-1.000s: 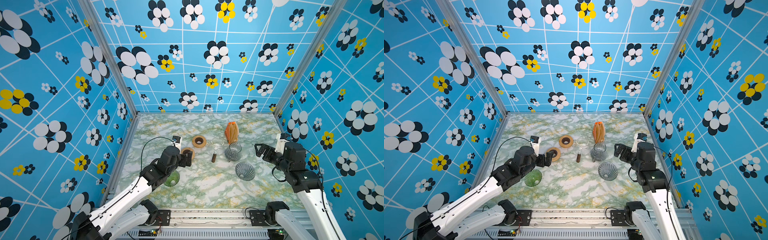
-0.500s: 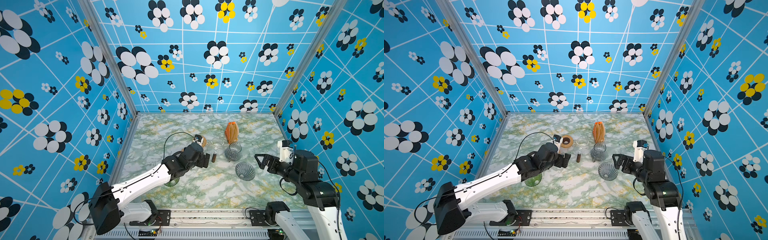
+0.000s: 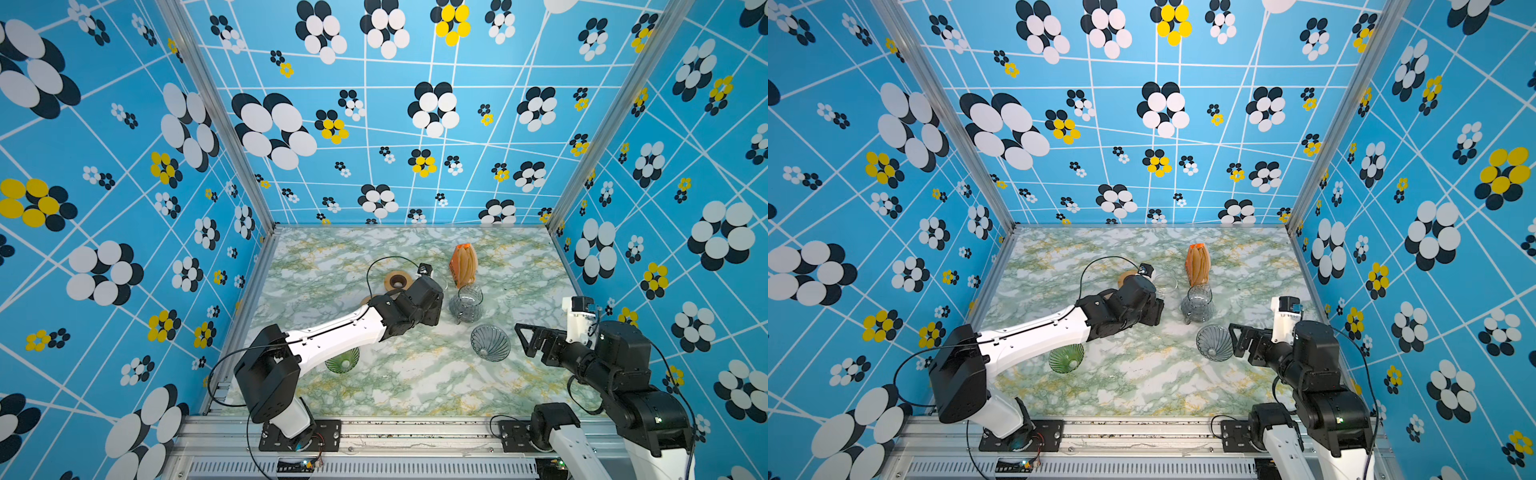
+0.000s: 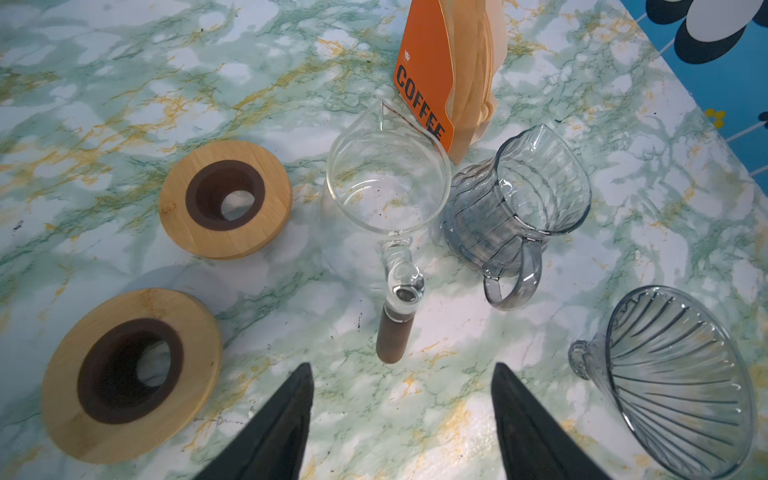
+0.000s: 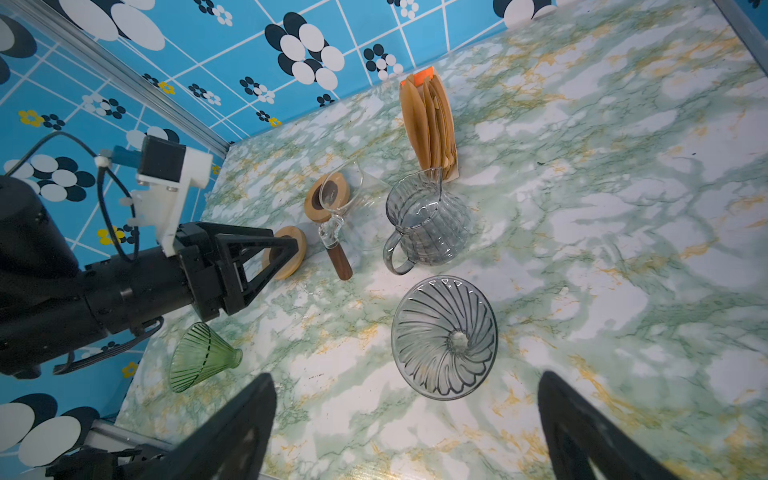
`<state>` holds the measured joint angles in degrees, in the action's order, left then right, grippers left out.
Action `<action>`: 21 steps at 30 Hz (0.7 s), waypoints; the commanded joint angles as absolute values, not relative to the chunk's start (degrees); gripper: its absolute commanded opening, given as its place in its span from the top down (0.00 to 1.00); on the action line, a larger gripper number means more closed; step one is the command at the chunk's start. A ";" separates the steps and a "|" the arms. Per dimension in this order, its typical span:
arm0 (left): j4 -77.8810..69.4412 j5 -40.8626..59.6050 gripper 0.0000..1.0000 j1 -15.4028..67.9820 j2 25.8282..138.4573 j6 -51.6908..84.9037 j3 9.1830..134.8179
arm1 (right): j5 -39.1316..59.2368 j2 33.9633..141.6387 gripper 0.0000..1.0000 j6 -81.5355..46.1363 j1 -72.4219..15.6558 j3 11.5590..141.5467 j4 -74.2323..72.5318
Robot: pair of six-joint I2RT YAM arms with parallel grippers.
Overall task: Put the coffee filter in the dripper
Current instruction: 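Reach the left gripper to the clear glass dripper's wooden handle while the right arm lifts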
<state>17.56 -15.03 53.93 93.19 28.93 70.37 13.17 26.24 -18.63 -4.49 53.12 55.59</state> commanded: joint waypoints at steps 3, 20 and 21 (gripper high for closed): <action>20.18 -16.56 0.39 54.67 97.46 30.67 74.68 | 14.15 24.89 0.01 -18.32 -5.05 51.96 54.36; 28.06 -21.04 0.47 55.20 107.91 31.25 84.50 | 12.39 24.57 0.01 -18.99 -5.01 51.03 53.89; 28.04 -20.97 0.48 55.20 108.31 31.20 84.79 | 12.31 24.61 0.00 -19.01 -5.01 50.88 53.84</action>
